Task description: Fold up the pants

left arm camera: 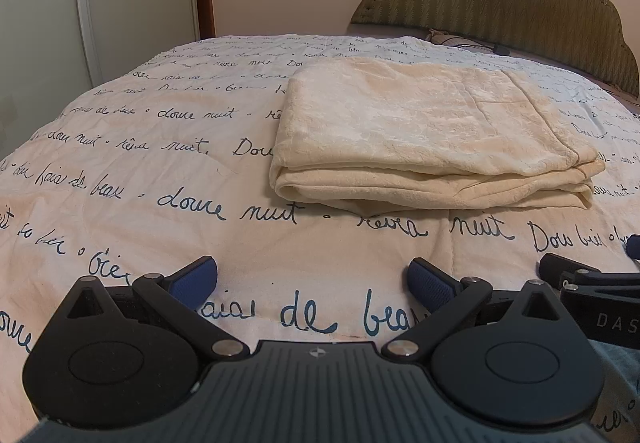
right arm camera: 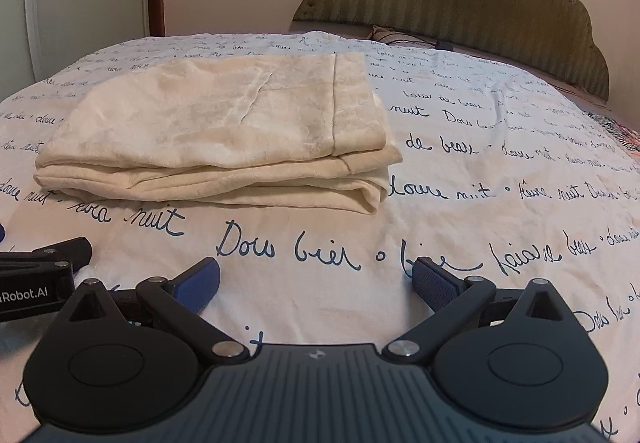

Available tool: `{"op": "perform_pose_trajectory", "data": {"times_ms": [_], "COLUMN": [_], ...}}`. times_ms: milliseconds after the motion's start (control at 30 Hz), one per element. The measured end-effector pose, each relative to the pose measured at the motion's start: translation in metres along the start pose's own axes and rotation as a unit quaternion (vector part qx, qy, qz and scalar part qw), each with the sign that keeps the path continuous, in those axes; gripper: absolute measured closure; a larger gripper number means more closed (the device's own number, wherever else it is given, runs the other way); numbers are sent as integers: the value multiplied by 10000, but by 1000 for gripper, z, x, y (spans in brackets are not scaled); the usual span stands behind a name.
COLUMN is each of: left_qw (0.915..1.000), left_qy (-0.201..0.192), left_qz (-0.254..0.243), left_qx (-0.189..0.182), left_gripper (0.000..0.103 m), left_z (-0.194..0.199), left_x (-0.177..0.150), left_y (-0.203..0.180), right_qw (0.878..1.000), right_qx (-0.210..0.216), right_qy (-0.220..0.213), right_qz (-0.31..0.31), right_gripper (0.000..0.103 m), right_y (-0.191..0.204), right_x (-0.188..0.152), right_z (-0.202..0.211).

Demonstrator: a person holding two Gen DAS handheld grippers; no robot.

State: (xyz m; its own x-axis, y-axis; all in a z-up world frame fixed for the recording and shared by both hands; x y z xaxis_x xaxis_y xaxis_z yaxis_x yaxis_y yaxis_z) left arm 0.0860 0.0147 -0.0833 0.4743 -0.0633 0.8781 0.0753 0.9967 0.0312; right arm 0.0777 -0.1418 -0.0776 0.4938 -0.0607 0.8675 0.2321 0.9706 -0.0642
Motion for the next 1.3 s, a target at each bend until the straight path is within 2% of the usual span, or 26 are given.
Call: {"op": "perform_pose_trajectory", "data": {"times_ms": [1300], "left_qw": [10000], "left_qy": [-4], "left_qz": [10], "left_qx": [-6], "left_gripper": [0], "left_z": [1], "left_x": [0], "left_y": [-1], "right_qw": [9993], "right_qx": [172], "right_qy": [-22], "right_qz": [-321], "right_gripper": [0], "right_y": [-4], "right_x": [-4], "right_z": [-3]}}
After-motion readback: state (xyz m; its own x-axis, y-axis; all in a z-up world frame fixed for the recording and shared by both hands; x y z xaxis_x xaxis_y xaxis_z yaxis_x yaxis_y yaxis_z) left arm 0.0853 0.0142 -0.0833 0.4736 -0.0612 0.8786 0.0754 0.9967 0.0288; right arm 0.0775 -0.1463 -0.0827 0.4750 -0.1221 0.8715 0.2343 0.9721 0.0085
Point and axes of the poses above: each gripper's, at about its wrist camera, not at the fingertips, and z roughly against the way its jaws point, y to its left, x to its top, the point moved 5 cm from there along -z, roughly the way its jaws point, and after that the axes turned 10 degrees about -y, right-handed, at the moved point
